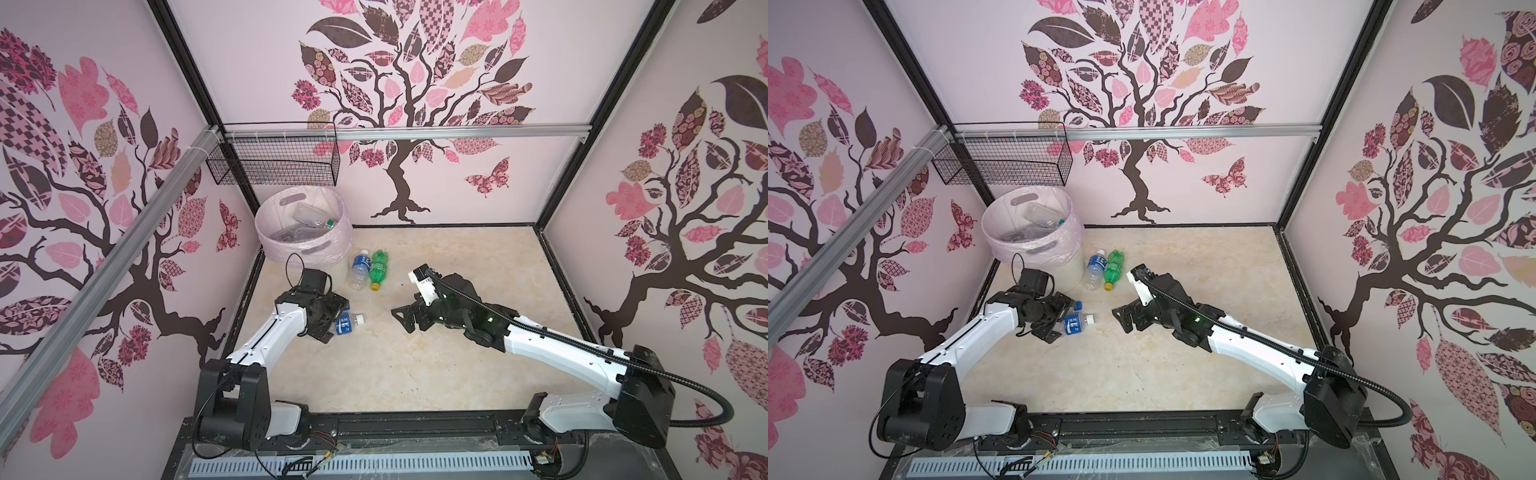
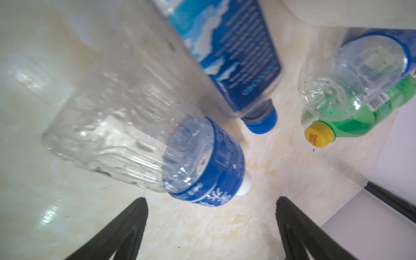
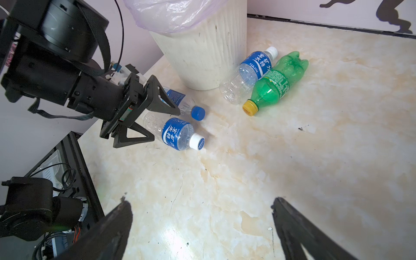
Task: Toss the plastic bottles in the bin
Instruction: 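Lower the left gripper onto the blue-label white-cap bottle and close it, then lift the blue-label white-cap bottle with the left gripper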
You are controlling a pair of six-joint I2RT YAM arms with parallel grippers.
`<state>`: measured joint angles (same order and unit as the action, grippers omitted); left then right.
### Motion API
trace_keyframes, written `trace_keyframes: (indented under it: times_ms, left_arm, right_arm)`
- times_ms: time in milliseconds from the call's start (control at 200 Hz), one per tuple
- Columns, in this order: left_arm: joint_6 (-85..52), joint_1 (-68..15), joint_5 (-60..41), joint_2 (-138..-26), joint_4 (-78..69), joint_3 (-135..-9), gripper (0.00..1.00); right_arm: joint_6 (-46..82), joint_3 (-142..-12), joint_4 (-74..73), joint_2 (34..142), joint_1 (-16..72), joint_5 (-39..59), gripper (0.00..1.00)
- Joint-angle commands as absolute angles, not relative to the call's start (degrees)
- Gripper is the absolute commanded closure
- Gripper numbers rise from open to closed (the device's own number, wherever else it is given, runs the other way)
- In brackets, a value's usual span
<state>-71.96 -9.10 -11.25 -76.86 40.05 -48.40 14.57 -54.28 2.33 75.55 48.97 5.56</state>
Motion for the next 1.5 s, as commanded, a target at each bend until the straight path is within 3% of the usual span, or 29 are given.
trace_keyframes:
  times_ms: [0, 315, 1075, 1360, 1495]
  left_arm:
    - [-77.6, -8.2, -8.9, -74.5, 37.9, -45.3, 0.09]
    - [-82.4, -7.1, -7.3, -76.0, 33.9, -42.4, 0.12]
    - [-88.6, -7.2, -2.5, -75.8, 32.5, -38.0, 0.24]
    - [-87.1, -8.3, -3.2, -75.5, 31.8, -35.7, 0.41]
    - [-85.3, -9.4, -3.0, -74.5, 32.9, -35.1, 0.44]
  right_arm:
    - [14.9, -54.8, 1.9, 72.8, 48.7, 5.0, 0.0]
    - [14.0, -53.4, -0.4, 73.1, 49.2, 9.8, 0.0]
    - [15.2, -52.1, -1.9, 73.6, 49.3, 8.8, 0.0]
    - [15.6, -51.9, -2.0, 73.3, 49.3, 8.8, 0.0]
    - [15.2, -52.5, -1.2, 73.2, 49.3, 8.4, 0.01]
